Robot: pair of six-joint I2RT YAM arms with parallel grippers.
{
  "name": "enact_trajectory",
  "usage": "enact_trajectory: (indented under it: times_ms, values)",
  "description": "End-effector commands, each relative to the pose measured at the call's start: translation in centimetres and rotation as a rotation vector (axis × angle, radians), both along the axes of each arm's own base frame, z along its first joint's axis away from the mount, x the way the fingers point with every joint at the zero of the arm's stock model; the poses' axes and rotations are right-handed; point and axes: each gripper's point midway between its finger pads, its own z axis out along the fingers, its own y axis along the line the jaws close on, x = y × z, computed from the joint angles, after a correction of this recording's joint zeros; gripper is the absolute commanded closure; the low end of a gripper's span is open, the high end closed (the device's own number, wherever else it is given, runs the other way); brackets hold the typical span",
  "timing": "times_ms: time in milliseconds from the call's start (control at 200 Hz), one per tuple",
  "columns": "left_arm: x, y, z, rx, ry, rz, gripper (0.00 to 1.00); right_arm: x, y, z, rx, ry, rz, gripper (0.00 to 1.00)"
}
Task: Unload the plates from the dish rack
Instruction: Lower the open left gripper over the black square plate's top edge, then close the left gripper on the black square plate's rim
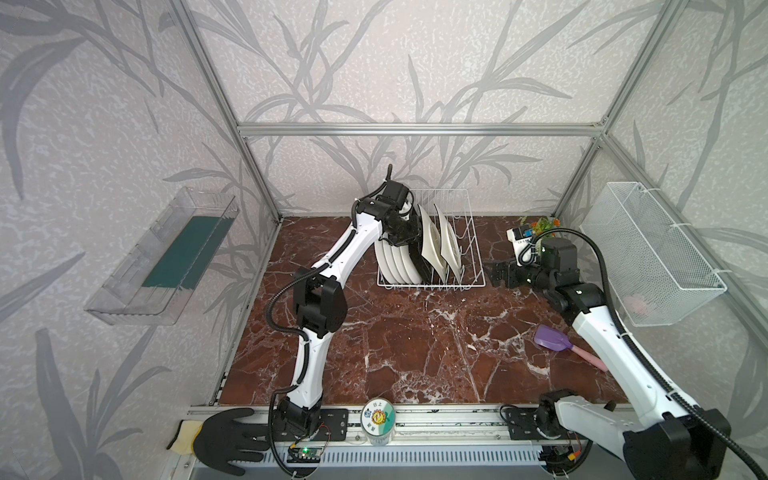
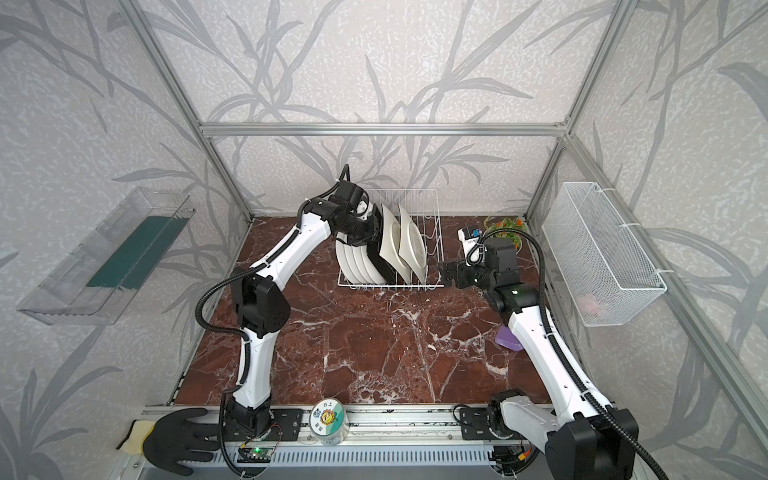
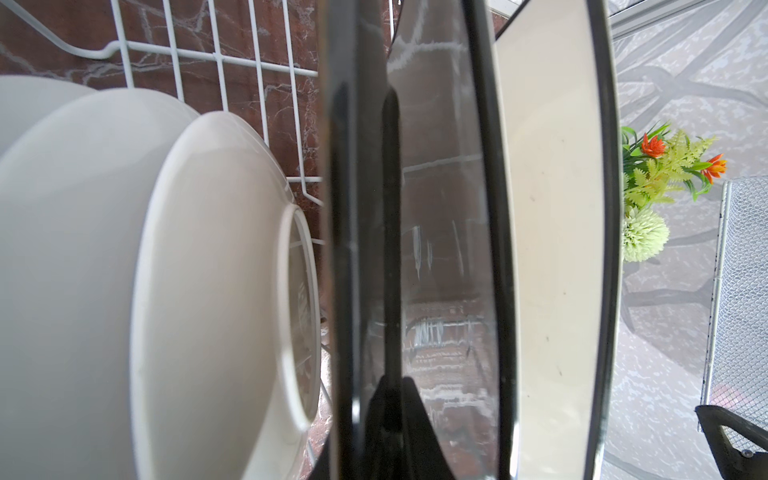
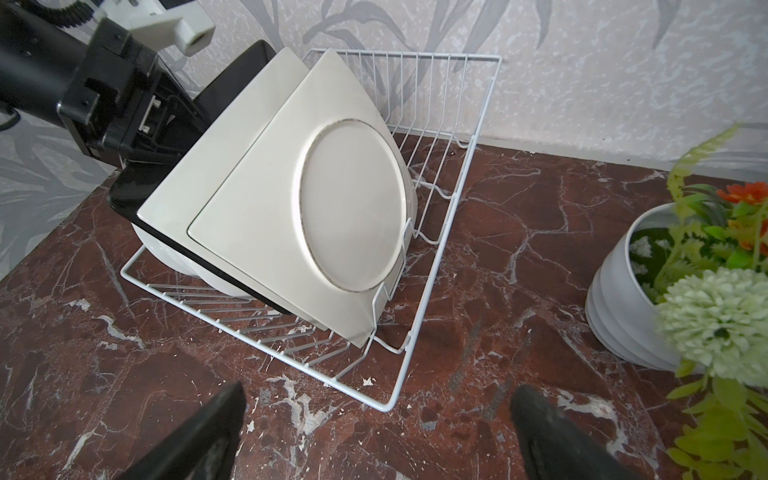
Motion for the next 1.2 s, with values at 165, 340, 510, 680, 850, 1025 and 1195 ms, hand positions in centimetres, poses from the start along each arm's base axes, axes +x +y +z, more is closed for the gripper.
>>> enact_trajectory:
  times_ms: [165,340,510,680,850,1025,1195]
  values:
    - [0.0,-0.7,0.6,-0.007,-0.039,-0.039,1.00,-0.1,0.0,0.9,0.001,-0.027,-0.001,0.01]
    - [0.0,-0.6,1.6,-0.019,-0.062,-0.034,1.00,-0.2,-0.1,1.1,0.001,-0.034,-0.006,0.01]
    - [-0.1,-0.5,2.4,-0.030,-0.083,-0.029,1.00,-0.2,-0.1,1.3,0.006,-0.038,-0.010,0.01]
    - [0.0,-0.4,3.3,-0.047,-0.102,-0.017,1.00,-0.3,-0.1,1.3,0.009,-0.038,-0.012,0.01]
    - [0.2,-0.6,4.1,-0.096,-0.109,-0.005,1.00,-0.3,-0.2,1.3,0.005,-0.041,-0.016,0.01]
    - [0.2,-0.6,4.6,-0.116,-0.112,-0.004,1.00,-0.3,-0.2,1.2,0.005,-0.039,-0.016,0.01]
    - [0.1,-0.5,5.1,-0.114,-0.121,-0.006,1.00,-0.3,-0.3,1.3,0.006,-0.041,-0.018,0.01]
